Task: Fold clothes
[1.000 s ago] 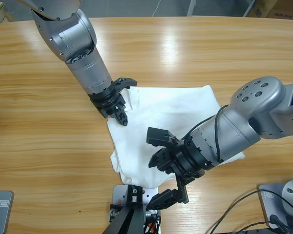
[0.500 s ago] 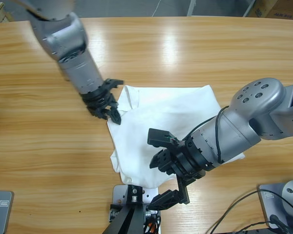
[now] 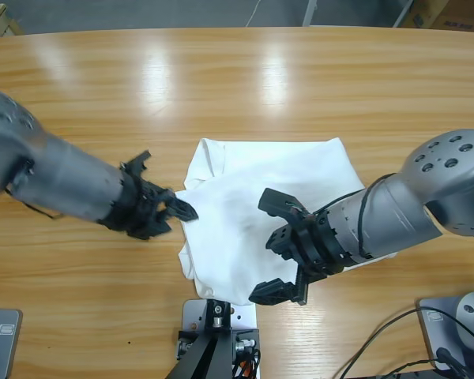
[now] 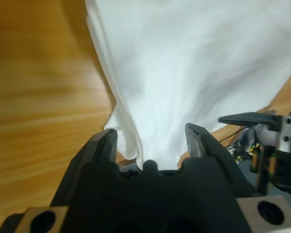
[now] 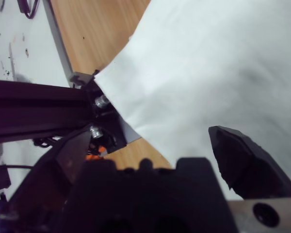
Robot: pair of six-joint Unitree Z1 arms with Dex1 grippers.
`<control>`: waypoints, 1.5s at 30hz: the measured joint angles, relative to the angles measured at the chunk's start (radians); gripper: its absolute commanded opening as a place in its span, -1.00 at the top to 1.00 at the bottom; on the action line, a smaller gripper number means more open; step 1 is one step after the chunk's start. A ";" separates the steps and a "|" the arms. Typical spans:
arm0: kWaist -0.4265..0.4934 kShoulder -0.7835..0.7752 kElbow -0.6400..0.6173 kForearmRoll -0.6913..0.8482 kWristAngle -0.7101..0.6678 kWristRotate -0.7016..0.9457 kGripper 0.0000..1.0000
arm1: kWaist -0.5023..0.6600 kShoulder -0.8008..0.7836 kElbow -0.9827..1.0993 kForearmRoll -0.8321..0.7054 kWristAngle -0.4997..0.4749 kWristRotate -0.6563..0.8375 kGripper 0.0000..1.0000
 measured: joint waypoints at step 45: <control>-0.125 0.044 0.158 -0.331 0.131 -0.211 0.12 | 0.000 -0.051 0.116 -0.062 -0.010 0.014 -1.00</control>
